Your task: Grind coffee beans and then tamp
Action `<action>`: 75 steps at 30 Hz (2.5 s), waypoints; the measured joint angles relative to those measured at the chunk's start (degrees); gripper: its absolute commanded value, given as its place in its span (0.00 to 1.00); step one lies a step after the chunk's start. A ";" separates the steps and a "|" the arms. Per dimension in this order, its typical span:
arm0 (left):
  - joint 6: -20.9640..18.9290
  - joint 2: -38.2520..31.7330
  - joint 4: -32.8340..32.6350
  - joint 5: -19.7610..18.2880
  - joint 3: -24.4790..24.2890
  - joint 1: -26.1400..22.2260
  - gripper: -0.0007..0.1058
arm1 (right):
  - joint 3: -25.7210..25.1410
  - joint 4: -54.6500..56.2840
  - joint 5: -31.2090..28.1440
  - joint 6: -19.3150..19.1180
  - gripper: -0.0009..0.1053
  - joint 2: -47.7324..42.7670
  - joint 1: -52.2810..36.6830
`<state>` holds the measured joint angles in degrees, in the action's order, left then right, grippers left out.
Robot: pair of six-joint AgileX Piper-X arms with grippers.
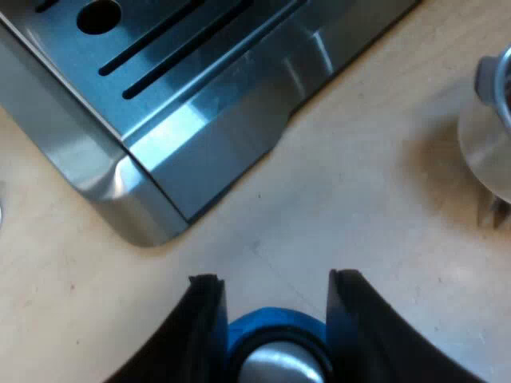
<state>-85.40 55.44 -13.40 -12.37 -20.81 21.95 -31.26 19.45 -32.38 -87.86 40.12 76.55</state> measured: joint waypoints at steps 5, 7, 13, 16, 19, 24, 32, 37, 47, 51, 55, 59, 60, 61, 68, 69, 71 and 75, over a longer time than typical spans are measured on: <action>0.00 4.18 3.68 0.00 0.00 0.00 0.01 | 0.00 0.00 0.00 0.00 0.45 0.00 0.00; 0.00 5.67 5.32 0.00 0.00 0.00 0.01 | 0.00 0.00 0.00 0.00 0.45 0.00 0.00; 0.00 8.56 8.47 0.00 0.06 0.00 0.01 | 0.00 0.00 0.00 0.00 0.45 0.00 0.00; 0.00 9.94 9.79 0.00 0.06 0.00 0.01 | 0.00 0.00 0.00 0.00 0.45 0.00 0.00; 0.00 11.63 10.19 0.00 0.06 0.00 0.01 | 0.00 0.00 0.00 0.00 0.45 0.00 0.00; -0.05 13.48 10.93 -0.17 0.06 0.00 0.01 | 0.00 0.00 0.00 0.00 0.45 0.00 0.00; -0.05 13.73 11.26 -0.28 -0.08 0.00 0.01 | 0.00 0.00 0.00 0.00 0.45 0.00 0.00; -0.05 13.73 11.26 -0.28 -0.08 0.00 0.05 | 0.00 0.00 0.00 0.00 0.45 0.00 0.00; -0.30 13.94 10.90 -0.28 -0.08 0.00 0.54 | 0.00 0.00 0.00 0.00 0.45 0.00 0.00; -0.30 13.91 10.76 -0.28 -0.08 0.00 0.63 | 0.00 0.00 0.00 0.00 0.45 0.00 0.00; -0.30 13.91 10.76 -0.28 -0.08 0.00 0.63 | 0.00 0.00 0.00 0.00 0.45 0.00 0.00; -0.30 11.74 10.57 -0.28 -0.08 0.00 0.63 | 0.00 0.00 0.00 0.00 0.45 0.00 0.00; -0.30 10.81 10.57 -0.28 -0.08 0.00 0.63 | 0.00 0.00 0.00 0.00 0.45 0.00 0.00; -0.30 9.72 10.57 -0.28 -0.08 0.00 0.63 | 0.00 0.00 0.00 0.00 0.45 0.00 0.00; -2.41 1.83 6.94 -0.14 -1.18 0.00 0.63 | 0.00 0.00 0.00 0.00 0.45 0.00 0.00; -2.54 0.85 5.53 -0.14 -1.76 0.00 0.63 | 0.00 0.00 0.00 0.00 0.45 0.00 0.00; -2.53 -1.32 1.86 -0.09 -3.60 0.00 0.63 | 0.00 0.00 0.00 0.00 0.45 0.00 0.00; -2.53 -4.31 -4.47 -0.09 -7.77 0.00 0.63 | 0.00 0.00 0.00 0.00 0.45 0.00 0.00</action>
<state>-87.93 51.13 -17.87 -12.46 -28.58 21.95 -31.26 19.45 -32.38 -87.86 40.12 76.55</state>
